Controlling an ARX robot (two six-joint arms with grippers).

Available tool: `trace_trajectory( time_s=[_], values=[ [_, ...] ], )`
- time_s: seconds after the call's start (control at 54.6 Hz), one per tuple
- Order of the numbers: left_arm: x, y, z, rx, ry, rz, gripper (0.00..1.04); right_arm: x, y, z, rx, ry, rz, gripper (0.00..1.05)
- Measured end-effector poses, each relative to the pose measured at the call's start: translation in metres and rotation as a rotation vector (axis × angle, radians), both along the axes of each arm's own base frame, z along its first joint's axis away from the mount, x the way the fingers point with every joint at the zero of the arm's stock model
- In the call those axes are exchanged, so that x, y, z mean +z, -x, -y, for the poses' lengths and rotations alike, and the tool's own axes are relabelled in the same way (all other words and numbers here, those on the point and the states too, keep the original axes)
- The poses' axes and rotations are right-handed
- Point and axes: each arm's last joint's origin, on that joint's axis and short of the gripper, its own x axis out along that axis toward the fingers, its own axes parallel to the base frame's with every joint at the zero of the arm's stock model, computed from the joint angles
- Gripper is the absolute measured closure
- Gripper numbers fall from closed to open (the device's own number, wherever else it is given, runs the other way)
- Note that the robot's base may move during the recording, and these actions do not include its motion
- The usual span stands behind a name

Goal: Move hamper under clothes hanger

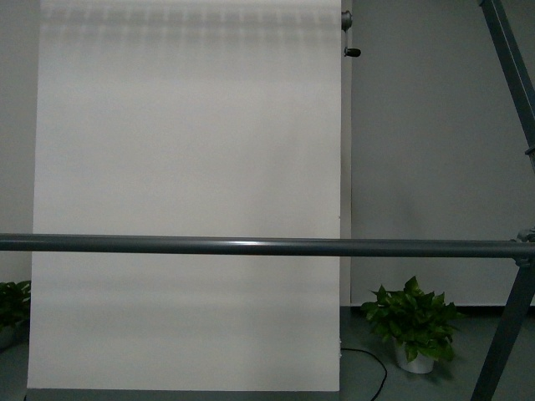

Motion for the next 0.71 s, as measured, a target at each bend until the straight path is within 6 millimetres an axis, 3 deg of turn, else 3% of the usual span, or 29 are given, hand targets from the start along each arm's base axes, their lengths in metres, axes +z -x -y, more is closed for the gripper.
trace_trajectory(
  time_s=[0.275, 0.403, 0.715],
  values=[
    [0.0001, 0.0000, 0.0000, 0.000, 0.001, 0.001, 1.01, -0.0002, 0.0000, 0.0000, 0.000, 0.000, -0.001, 1.02],
    [0.0001, 0.0000, 0.0000, 0.000, 0.000, 0.001, 0.75, -0.0002, 0.0000, 0.0000, 0.000, 0.000, -0.001, 0.81],
    [0.0001, 0.0000, 0.0000, 0.000, 0.000, 0.001, 0.28, -0.0002, 0.0000, 0.0000, 0.000, 0.000, -0.001, 0.35]
  ],
)
